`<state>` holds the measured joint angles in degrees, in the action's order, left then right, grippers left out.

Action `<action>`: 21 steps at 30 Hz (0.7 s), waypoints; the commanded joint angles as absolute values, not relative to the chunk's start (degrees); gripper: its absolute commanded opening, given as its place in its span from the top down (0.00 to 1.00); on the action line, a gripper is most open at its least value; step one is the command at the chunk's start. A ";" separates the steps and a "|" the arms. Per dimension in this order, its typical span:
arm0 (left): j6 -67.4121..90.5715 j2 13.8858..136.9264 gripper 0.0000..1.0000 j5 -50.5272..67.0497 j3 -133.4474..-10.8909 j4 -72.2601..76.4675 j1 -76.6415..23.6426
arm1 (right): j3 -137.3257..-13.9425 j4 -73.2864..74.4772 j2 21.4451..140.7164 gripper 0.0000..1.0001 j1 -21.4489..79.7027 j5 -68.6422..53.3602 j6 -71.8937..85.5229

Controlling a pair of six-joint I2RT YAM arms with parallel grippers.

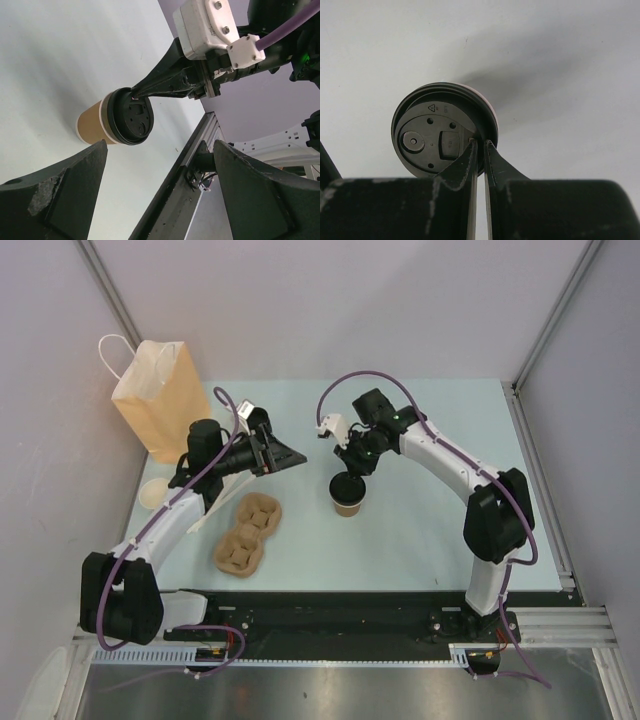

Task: Pack the takeout coffee

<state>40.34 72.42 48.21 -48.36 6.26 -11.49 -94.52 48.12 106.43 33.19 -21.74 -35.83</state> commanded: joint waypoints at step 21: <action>39.11 72.68 0.08 48.78 -50.45 6.86 -12.04 | -93.16 47.11 104.68 0.82 34.01 -22.32 -36.83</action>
